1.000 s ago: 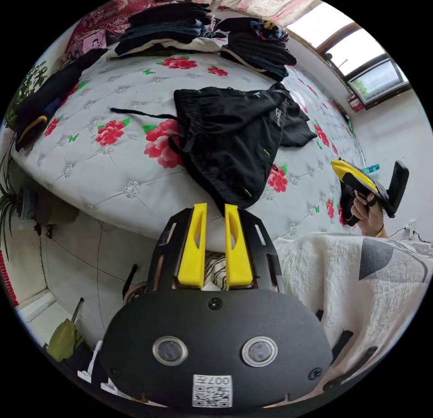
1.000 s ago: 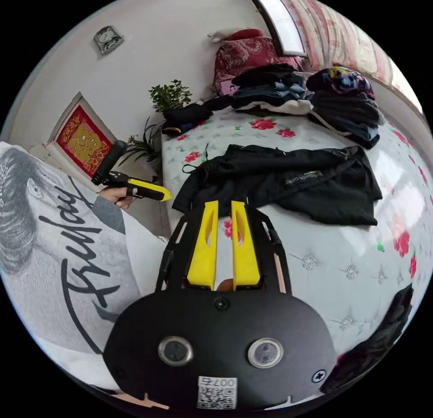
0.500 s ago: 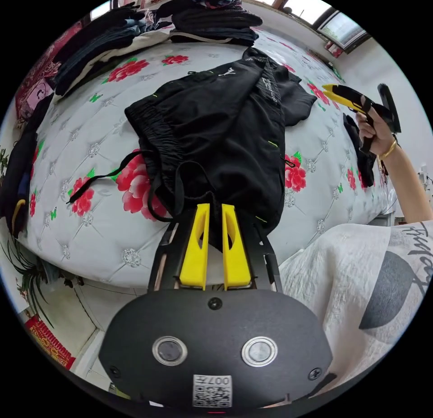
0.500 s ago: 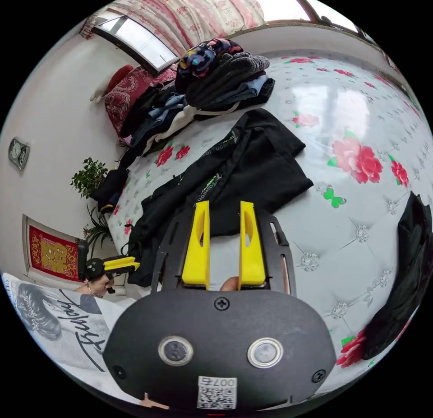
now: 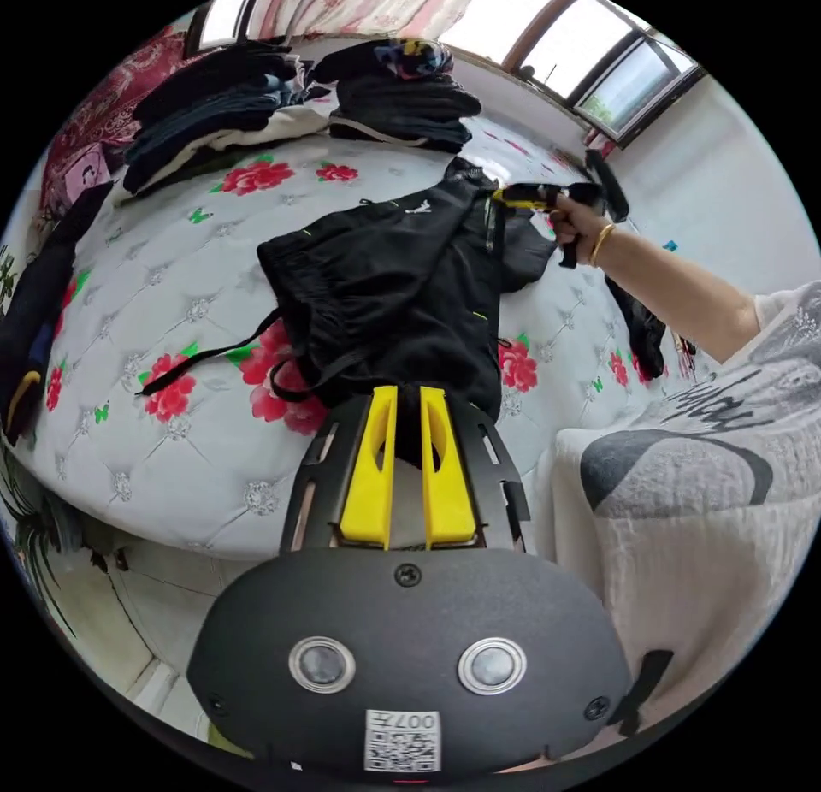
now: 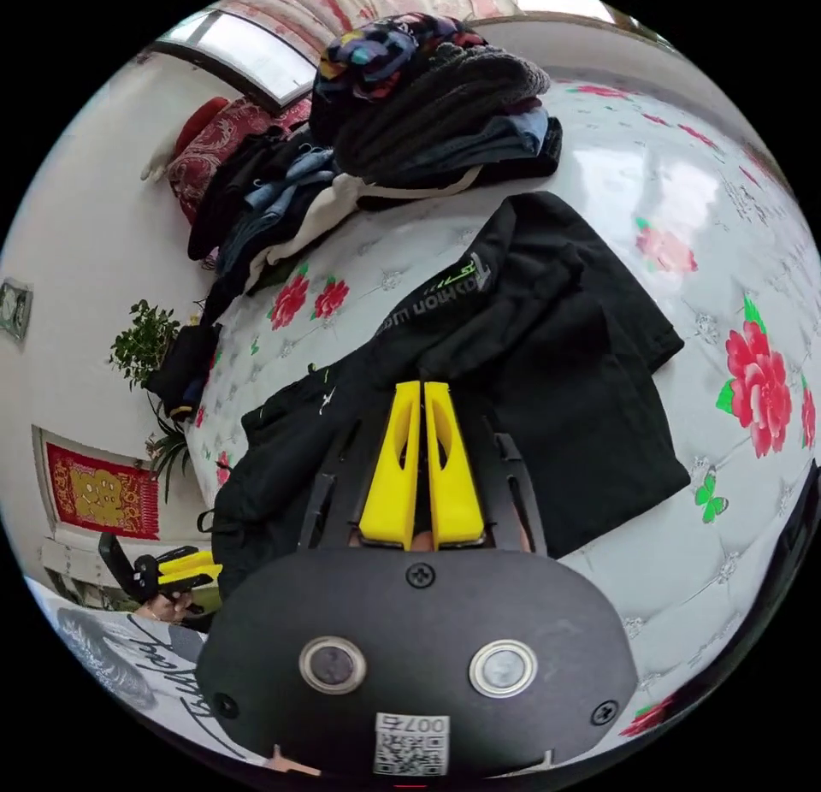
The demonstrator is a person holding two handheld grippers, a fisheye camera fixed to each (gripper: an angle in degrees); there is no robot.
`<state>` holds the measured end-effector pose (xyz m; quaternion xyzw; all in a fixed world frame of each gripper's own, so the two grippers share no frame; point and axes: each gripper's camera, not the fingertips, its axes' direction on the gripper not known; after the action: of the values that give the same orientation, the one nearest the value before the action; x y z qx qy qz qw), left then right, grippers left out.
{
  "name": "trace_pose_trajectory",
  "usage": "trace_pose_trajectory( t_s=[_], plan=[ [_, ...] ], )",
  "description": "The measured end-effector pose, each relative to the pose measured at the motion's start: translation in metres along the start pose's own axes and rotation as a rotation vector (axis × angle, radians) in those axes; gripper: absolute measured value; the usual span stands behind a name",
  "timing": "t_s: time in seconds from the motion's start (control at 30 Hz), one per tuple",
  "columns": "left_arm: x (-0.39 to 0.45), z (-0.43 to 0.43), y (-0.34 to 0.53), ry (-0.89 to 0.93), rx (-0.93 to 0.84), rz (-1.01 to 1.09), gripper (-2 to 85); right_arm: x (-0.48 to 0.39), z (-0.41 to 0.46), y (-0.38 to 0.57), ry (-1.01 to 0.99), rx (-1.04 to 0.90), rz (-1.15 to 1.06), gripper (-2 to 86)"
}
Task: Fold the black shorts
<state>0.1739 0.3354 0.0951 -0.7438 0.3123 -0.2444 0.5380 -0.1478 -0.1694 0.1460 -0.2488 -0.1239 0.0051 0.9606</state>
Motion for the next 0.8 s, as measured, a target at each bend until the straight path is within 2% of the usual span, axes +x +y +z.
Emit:
trace_pose_trajectory(
  t_s=[0.1,0.17,0.27,0.37,0.5,0.67,0.8],
  plan=[
    [0.014,0.039,-0.011,-0.104,-0.200,0.039,4.4,-0.005,-0.081,0.044,-0.004,0.148,-0.098,-0.1],
    [0.030,0.041,-0.012,-0.173,-0.206,0.132,2.7,-0.004,-0.119,0.089,0.059,0.186,-0.126,-0.1],
    [0.035,0.038,-0.012,-0.201,-0.251,0.167,0.6,0.024,-0.142,0.171,0.126,0.115,-0.021,0.0],
    [0.031,0.031,-0.002,-0.237,-0.309,0.176,-0.3,0.068,-0.131,0.246,0.171,-0.040,0.200,0.4],
    [0.016,0.018,0.020,-0.174,-0.361,0.099,-0.3,0.086,-0.143,0.292,0.192,0.018,0.268,1.3],
    [0.004,-0.028,0.043,-0.031,-0.169,-0.053,2.5,0.091,-0.120,0.251,0.204,-0.012,0.117,3.8],
    [0.005,-0.074,0.039,-0.020,0.055,-0.136,6.8,0.100,-0.086,0.205,0.350,-0.065,0.028,5.3]
  ],
)
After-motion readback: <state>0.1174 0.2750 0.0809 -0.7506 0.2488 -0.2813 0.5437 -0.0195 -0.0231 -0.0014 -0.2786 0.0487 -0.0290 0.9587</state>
